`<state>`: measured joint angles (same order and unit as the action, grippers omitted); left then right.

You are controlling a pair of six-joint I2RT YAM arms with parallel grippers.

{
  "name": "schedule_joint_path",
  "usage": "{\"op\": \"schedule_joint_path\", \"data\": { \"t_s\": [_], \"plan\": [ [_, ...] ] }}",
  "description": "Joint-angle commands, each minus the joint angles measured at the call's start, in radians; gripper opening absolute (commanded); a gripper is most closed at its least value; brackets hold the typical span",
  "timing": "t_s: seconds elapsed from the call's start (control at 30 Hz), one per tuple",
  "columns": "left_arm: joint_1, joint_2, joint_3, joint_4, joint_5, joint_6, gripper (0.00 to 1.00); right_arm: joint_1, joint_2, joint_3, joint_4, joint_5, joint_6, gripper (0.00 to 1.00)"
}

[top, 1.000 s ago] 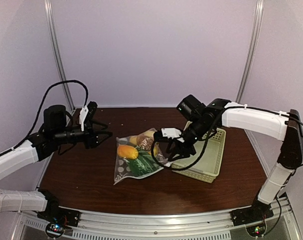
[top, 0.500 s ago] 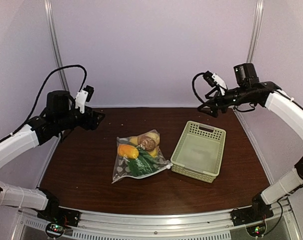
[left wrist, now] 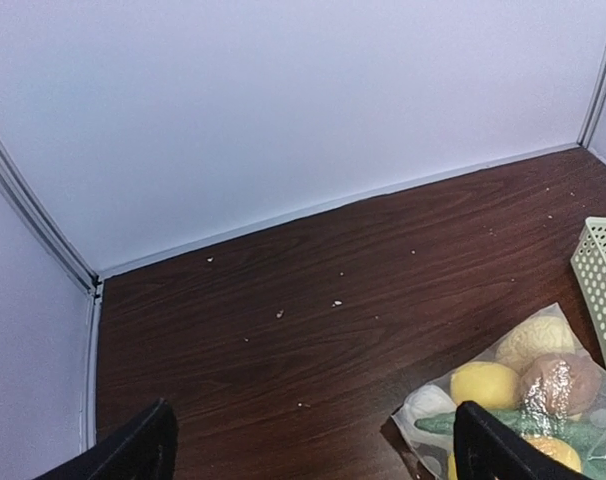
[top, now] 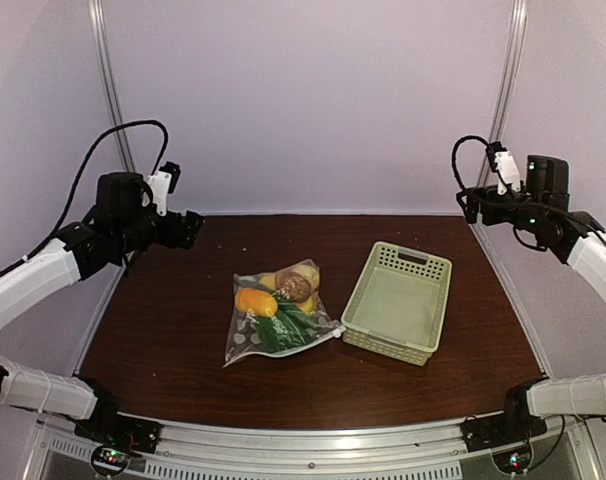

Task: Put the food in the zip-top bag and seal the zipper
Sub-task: Reset both arms

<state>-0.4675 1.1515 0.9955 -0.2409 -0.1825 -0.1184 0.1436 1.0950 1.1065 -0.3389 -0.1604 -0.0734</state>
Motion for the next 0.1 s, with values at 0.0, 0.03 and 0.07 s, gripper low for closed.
{"op": "schedule_joint_path", "data": {
  "t_s": [0.0, 0.03, 0.07],
  "plan": [
    [-0.002, 0.01, -0.008, 0.041, -0.016, -0.028, 0.98, -0.009, -0.053, -0.038, 0.068, 0.072, 0.046, 1.0],
    [-0.001, 0.005, -0.012, 0.045, -0.014, -0.033, 0.98, -0.011, -0.059, -0.042, 0.067, 0.068, 0.052, 1.0],
    [-0.002, -0.001, -0.018, 0.052, -0.012, -0.039, 0.98, -0.013, -0.069, -0.051, 0.076, 0.067, 0.055, 1.0]
  ]
}}
